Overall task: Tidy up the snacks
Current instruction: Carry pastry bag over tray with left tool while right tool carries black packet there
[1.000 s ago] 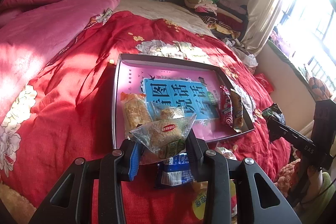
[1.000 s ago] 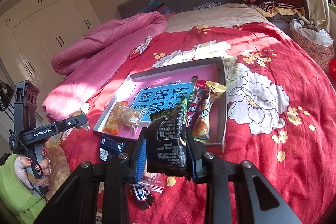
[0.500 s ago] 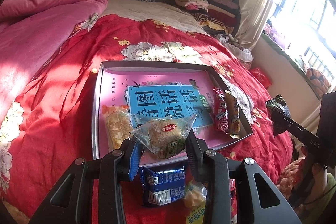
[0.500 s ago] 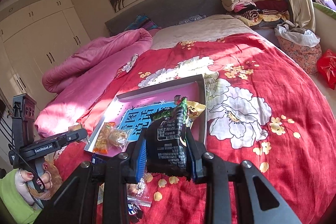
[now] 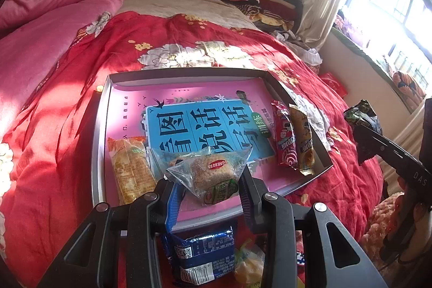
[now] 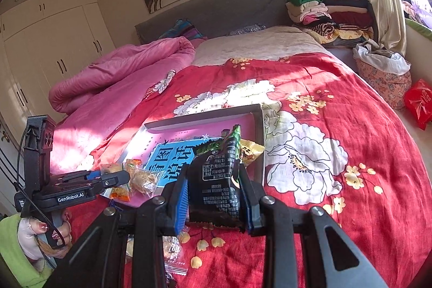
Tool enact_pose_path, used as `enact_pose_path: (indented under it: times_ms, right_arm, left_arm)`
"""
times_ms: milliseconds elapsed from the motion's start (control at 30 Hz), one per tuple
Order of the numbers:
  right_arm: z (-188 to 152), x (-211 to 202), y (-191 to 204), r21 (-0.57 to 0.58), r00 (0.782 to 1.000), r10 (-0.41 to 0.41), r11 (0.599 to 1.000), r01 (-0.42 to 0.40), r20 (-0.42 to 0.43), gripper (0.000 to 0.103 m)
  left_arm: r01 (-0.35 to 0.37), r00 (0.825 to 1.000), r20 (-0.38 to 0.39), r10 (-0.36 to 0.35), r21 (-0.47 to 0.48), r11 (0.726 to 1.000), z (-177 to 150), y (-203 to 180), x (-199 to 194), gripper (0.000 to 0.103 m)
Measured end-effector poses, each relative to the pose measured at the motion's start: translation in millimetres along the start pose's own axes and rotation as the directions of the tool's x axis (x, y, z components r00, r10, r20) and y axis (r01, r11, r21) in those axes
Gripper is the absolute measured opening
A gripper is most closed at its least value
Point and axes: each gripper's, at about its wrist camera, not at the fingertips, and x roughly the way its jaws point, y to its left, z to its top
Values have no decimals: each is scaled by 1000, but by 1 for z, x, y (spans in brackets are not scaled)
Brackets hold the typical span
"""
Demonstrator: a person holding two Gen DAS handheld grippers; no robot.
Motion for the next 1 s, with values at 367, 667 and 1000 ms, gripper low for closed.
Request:
enact_pose_path:
  times_ms: [367,667,1000]
  right_arm:
    - [3,22,10,-34,999,19,999,-20,-37,33]
    - [2,44,14,-43,996,21,999,-25,-90,33]
    - [-2,64,21,-57,989,51,997,-59,-138,33]
  left_arm:
    - [-22,999,-43,23,22,1000,-7,4,18,39]
    - [-47,998,-46,50,52,998,-14,0,17,39]
    - [-55,995,-81,55,-6,998,-17,13,25,39]
